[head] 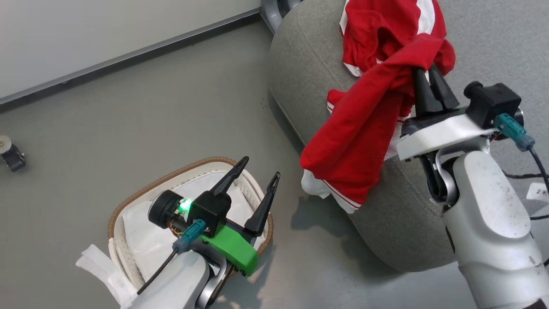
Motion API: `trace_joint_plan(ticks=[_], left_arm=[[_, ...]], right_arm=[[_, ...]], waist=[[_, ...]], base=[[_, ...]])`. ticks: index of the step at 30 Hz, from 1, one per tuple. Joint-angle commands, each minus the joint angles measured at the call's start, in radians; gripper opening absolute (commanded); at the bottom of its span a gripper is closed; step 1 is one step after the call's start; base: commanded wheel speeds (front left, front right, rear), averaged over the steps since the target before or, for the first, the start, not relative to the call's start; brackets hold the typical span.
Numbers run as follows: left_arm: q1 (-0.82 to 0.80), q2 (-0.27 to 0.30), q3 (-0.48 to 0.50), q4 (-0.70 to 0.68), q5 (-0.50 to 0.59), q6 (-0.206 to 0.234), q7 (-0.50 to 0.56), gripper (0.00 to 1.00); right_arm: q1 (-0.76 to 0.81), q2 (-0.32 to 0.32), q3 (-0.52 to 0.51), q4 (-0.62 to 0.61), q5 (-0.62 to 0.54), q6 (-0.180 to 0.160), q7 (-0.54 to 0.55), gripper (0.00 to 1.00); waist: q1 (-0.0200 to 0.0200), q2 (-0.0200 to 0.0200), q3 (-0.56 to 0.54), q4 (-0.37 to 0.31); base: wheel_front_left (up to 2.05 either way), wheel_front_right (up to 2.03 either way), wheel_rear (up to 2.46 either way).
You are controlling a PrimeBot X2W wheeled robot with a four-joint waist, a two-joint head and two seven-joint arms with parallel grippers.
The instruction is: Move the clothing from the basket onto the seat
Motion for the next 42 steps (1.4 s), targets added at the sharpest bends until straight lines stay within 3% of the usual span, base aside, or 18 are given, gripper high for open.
trace_joint_plan(ticks=[1, 10, 19, 25, 32, 41, 42], left_arm=[[-0.016, 0.0, 0.001, -0.001, 0.006, -0.003, -0.004, 1.0], [-0.037, -0.007, 0.006, -0.009, 0.031, -0.013, -0.004, 1.0], [-0.074, -0.001, 0.009, -0.026, 0.063, -0.023, -0.004, 1.0], [-0.105, -0.004, 0.01, -0.037, 0.092, -0.031, -0.004, 1.0], [-0.147, -0.018, 0.002, -0.054, 0.118, -0.042, -0.004, 1.0], [-0.167, -0.022, 0.011, -0.1, 0.142, -0.052, -0.004, 1.0], [-0.165, -0.02, 0.013, -0.102, 0.144, -0.05, -0.004, 1.0]], right_arm=[[-0.042, -0.021, 0.0, 0.005, 0.004, -0.001, -0.005, 0.0], [-0.344, -0.177, -0.014, 0.091, 0.002, -0.001, 0.043, 0.0], [-0.718, -0.403, -0.179, 0.183, -0.056, -0.001, 0.161, 0.0], [-0.753, -0.486, -0.276, 0.265, -0.173, -0.001, 0.216, 0.0], [-0.579, -0.458, -0.364, 0.426, -0.232, -0.001, 0.157, 0.0], [-0.437, -0.347, -0.403, 0.61, -0.279, -0.001, 0.042, 0.0], [-0.433, -0.339, -0.401, 0.617, -0.283, -0.001, 0.033, 0.05]], waist=[[0.0, -0.0001, 0.026, 0.03], [0.0, -0.0001, 0.101, 0.124], [0.0, -0.0001, 0.204, 0.219], [0.0, -0.0001, 0.277, 0.27], [0.0, -0.0001, 0.345, 0.307], [0.0, -0.0001, 0.367, 0.301], [0.0, -0.0001, 0.365, 0.296]], base=[[0.0, 0.0, 0.0], [0.0, 0.0, 0.0], [0.0, 0.0, 0.0], [0.0, 0.0, 0.0], [0.0, 0.0, 0.0], [0.0, 0.0, 0.0], [0.0, 0.0, 0.0]])
